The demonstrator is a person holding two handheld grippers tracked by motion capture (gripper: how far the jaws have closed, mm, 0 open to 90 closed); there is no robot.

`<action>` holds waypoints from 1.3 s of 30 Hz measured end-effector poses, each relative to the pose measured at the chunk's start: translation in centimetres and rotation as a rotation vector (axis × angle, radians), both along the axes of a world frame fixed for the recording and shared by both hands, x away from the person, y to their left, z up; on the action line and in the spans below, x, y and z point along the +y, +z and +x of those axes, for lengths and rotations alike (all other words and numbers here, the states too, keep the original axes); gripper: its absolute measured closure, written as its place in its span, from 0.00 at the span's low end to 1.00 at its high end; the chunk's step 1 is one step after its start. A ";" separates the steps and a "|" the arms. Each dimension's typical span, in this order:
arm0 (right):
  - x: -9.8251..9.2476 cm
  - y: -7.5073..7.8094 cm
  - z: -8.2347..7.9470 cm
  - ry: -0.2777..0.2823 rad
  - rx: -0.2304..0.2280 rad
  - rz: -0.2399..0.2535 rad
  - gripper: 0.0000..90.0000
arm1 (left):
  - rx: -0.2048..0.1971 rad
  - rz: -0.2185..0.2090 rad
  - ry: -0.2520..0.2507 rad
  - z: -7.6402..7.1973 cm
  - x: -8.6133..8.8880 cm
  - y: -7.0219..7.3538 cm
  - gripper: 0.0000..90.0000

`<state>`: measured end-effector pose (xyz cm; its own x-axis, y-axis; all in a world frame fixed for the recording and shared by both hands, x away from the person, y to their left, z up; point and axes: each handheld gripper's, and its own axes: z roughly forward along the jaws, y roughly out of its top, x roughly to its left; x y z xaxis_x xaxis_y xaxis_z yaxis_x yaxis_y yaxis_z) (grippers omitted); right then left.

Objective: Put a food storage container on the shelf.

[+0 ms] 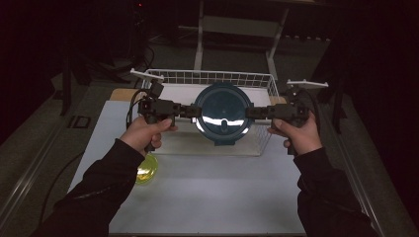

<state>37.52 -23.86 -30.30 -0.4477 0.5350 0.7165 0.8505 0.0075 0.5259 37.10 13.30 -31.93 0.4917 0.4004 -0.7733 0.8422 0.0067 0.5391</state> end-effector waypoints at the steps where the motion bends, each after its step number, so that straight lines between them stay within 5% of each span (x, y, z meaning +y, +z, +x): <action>1: 0.0 0.2 0.4 -0.005 0.002 0.005 0.61 | 0.002 -0.003 0.004 0.3 0.0 0.1 0.64; 16: 0.5 0.5 4.8 -0.077 0.037 0.007 0.61 | 0.029 -0.015 0.045 5.0 0.4 0.0 0.64; 26: 1.1 -0.2 5.9 -0.100 0.070 -0.016 0.61 | 0.071 -0.024 0.063 6.4 0.7 -1.1 0.63; 35: 1.7 -0.9 6.8 -0.164 0.100 -0.058 0.57 | 0.164 -0.060 0.088 8.0 0.9 -2.6 0.55; 39: 1.9 -0.9 7.0 -0.177 0.101 -0.057 0.57 | 0.157 -0.063 0.077 8.2 1.0 -2.9 0.56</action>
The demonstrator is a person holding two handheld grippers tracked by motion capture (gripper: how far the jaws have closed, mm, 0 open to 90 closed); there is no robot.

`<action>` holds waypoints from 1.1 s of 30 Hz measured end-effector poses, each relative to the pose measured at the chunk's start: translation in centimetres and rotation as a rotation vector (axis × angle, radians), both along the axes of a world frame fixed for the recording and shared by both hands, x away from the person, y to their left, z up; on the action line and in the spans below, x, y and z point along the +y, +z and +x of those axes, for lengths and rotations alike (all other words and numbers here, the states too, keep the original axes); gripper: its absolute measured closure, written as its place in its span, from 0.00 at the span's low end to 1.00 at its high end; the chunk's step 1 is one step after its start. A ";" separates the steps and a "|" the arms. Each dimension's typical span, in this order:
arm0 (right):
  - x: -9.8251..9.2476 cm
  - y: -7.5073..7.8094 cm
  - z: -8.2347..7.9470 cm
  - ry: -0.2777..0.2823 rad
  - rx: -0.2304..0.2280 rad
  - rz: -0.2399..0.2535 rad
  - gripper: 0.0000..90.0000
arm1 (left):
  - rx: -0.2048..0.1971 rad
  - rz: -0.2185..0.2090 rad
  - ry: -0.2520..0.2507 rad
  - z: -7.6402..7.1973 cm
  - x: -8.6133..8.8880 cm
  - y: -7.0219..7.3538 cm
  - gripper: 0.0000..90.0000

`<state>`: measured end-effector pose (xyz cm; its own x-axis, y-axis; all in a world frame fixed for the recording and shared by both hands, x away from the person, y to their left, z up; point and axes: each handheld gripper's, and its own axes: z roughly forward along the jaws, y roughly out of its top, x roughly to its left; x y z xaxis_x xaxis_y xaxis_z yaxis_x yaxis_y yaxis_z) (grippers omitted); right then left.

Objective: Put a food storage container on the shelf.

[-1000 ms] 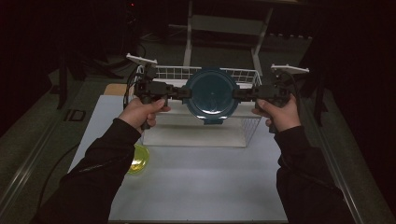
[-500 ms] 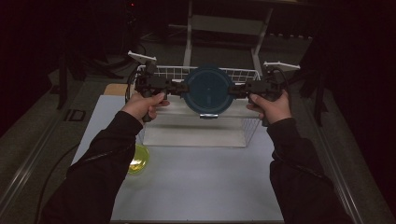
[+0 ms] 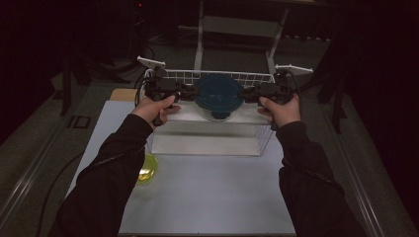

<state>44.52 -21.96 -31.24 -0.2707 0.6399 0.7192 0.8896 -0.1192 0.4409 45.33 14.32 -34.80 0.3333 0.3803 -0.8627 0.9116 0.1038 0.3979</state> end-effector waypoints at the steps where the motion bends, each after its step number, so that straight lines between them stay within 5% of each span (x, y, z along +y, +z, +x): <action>1: 0.1 0.0 0.0 -0.007 -0.002 -0.003 0.57 | -0.001 0.004 0.000 0.0 0.0 0.1 0.55; 11: 0.5 0.4 -0.4 -0.005 -0.060 -0.043 0.52 | -0.053 0.112 0.014 -0.8 -0.3 0.9 0.40; 21: -0.1 1.5 -2.7 -0.005 -0.171 -0.116 0.50 | -0.166 0.213 0.030 -3.0 -0.1 2.5 0.35; 24: -0.4 1.7 -3.3 0.001 -0.188 -0.104 0.51 | -0.202 0.250 0.033 -3.7 0.2 2.8 0.33; 29: -0.4 1.8 -4.7 0.038 -0.230 -0.093 0.56 | -0.264 0.231 0.023 -4.9 0.5 2.6 0.25; 33: 0.7 1.6 -6.3 0.102 -0.263 -0.132 0.57 | -0.316 0.217 -0.004 -6.4 0.2 2.0 0.16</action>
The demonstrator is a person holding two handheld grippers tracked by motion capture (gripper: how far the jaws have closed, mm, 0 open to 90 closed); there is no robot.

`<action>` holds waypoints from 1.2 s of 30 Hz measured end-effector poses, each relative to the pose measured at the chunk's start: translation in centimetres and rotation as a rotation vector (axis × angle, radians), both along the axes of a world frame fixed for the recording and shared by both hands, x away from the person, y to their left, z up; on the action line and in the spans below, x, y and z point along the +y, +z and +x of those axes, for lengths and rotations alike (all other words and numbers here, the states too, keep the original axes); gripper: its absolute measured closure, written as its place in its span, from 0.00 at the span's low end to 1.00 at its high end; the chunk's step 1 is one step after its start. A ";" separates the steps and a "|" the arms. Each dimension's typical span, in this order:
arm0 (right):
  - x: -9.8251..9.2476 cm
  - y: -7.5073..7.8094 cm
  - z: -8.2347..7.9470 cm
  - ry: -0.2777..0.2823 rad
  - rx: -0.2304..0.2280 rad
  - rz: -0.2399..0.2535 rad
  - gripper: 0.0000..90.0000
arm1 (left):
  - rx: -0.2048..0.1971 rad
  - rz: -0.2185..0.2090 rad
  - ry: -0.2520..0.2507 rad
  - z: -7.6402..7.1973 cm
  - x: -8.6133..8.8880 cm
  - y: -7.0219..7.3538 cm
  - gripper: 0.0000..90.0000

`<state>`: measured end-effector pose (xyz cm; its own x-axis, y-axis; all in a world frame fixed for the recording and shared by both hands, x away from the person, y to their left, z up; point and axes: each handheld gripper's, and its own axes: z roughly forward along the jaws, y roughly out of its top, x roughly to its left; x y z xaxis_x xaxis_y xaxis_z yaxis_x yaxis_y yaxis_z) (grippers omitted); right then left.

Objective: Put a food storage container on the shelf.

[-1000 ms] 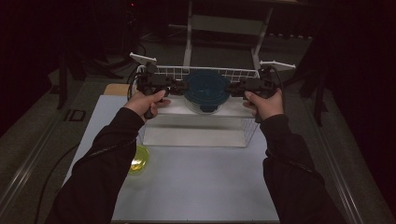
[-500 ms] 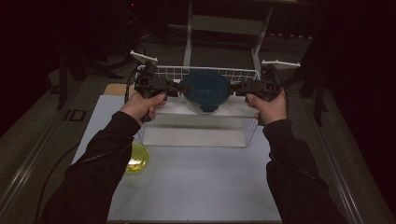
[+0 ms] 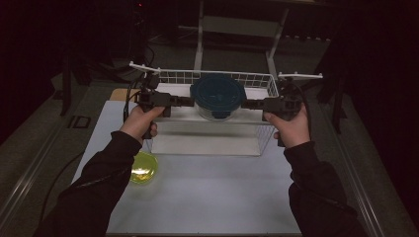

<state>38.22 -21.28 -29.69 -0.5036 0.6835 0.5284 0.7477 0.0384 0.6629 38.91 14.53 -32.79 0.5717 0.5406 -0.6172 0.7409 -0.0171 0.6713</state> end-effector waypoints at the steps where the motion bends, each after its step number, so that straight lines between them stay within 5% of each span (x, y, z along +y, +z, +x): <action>1: 0.3 0.0 -0.3 0.009 -0.005 -0.007 0.57 | -0.012 0.000 -0.007 -0.3 -0.1 0.0 0.15; 8: 2.3 -0.4 -1.9 0.071 -0.041 -0.017 0.59 | -0.079 0.032 -0.045 -2.1 -0.7 -0.3 0.01; 11: 3.3 -0.9 -2.7 0.099 -0.057 -0.040 0.68 | -0.142 0.050 -0.058 -3.3 -0.7 -0.7 0.00; 16: 4.4 -1.3 -3.6 0.101 -0.083 -0.097 0.83 | -0.255 0.138 -0.055 -5.6 -1.4 -1.4 0.00; 22: 5.6 -1.4 -4.4 0.112 -0.108 -0.133 1.00 | -0.329 0.180 -0.041 -8.1 -2.0 -2.5 0.00; 27: 6.0 -1.8 -4.2 0.121 -0.084 -0.119 1.00 | -0.399 0.233 -0.027 -10.2 -2.2 -3.7 0.00; 36: 6.0 -2.1 -3.4 0.095 -0.079 -0.130 1.00 | -0.427 0.300 -0.034 -13.7 -3.0 -7.9 0.00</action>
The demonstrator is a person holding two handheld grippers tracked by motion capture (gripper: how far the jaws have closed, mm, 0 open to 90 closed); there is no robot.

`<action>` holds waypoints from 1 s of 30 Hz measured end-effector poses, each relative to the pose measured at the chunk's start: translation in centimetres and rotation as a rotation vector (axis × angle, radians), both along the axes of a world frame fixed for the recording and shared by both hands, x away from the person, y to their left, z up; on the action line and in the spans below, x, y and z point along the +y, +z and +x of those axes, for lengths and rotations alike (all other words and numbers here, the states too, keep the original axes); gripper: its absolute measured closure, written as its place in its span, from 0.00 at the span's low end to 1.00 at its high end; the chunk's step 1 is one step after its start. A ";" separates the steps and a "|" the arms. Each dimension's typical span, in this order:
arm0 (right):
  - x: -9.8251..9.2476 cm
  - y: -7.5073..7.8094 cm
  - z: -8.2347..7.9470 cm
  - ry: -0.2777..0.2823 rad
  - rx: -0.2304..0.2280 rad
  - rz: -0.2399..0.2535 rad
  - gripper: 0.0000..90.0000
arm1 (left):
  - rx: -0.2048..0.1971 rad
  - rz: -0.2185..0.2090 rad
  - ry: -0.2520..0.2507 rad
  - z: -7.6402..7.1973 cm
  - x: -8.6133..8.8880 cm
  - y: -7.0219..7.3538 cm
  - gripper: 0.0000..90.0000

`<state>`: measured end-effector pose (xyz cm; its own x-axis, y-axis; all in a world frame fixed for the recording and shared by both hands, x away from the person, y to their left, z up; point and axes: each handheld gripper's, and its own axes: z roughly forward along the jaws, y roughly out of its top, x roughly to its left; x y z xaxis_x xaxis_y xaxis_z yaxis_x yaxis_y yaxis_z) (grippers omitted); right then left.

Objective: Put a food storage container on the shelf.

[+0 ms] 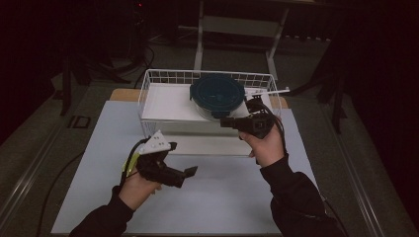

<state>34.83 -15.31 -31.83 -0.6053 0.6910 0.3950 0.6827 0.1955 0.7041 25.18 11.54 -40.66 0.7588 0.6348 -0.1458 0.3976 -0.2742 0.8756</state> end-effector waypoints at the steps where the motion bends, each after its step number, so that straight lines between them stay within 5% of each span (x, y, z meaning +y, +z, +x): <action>1: -0.1 0.0 0.1 -0.002 -0.001 -0.001 1.00 | 0.000 0.000 0.000 -0.4 0.0 -0.5 0.00; 13: 0.3 -0.1 1.8 -0.027 0.015 0.000 1.00 | -0.035 0.012 0.011 -3.5 0.2 -4.7 0.00; 22: 0.9 -0.1 2.9 -0.031 0.031 0.013 1.00 | -0.033 0.020 0.006 -3.9 0.0 -5.7 0.00; 30: 1.3 0.0 2.2 -0.006 0.010 0.003 0.99 | -0.044 0.018 -0.003 -4.1 -0.1 -5.7 0.00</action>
